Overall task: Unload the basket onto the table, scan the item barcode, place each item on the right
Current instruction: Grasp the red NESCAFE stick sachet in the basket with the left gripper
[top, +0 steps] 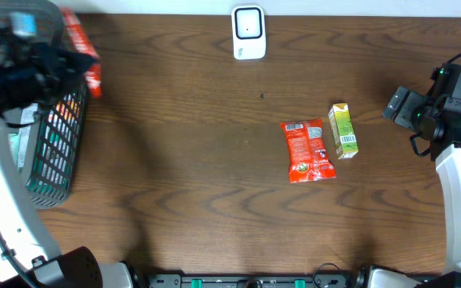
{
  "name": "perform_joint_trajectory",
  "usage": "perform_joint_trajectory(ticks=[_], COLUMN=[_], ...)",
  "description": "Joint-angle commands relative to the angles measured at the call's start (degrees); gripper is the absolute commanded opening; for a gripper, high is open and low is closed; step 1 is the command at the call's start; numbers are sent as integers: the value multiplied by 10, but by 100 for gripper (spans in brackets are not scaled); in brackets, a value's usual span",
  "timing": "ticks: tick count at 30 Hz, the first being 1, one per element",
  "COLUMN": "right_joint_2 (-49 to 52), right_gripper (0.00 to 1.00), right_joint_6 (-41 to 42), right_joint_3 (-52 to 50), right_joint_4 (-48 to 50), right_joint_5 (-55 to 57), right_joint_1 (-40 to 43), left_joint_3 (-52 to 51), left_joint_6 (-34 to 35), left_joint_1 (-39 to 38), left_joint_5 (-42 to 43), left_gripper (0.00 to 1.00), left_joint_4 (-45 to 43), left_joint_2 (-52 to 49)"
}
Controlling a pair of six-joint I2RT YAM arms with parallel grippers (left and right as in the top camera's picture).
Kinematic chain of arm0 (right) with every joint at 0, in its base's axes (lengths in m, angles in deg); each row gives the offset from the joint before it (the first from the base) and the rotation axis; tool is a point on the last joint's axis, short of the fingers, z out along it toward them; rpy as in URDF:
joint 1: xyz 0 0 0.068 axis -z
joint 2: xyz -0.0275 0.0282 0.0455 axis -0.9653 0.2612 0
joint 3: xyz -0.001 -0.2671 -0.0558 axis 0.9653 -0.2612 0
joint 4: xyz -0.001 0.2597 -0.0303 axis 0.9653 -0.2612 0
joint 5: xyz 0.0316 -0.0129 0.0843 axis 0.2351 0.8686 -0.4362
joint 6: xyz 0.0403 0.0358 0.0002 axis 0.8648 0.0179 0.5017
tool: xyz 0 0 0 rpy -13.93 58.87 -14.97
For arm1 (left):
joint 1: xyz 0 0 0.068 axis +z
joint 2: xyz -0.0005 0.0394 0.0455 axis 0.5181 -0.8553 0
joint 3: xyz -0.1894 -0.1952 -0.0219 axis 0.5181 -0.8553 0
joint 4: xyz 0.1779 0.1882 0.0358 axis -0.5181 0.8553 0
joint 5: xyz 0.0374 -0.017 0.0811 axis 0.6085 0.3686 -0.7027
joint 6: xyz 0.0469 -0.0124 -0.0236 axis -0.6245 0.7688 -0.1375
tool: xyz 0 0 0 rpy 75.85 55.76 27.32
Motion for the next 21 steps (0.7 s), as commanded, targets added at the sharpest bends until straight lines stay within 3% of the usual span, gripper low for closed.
perform_joint_trajectory(ticks=[1,8,14,21], right_joint_2=[0,0,0,0], right_gripper=[99,99,99,99], right_joint_6=[-2,-2,-1,-2], right_joint_3=[0,0,0,0], right_joint_4=[-1,-1,-1,-1], right_joint_5=[-1,-1,-1,-1], right_joint_1=[2,2,2,2], left_joint_3=[-26,-76,-97,-97], left_joint_6=[-87,-135,-146,-147], left_joint_1=[-60,-181,-268,-314], left_joint_5=[116,236,240,233], left_gripper=[8,7,7,8], left_joint_4=[10,6,-6,-26], left_joint_2=[-3,-7,-9,-9])
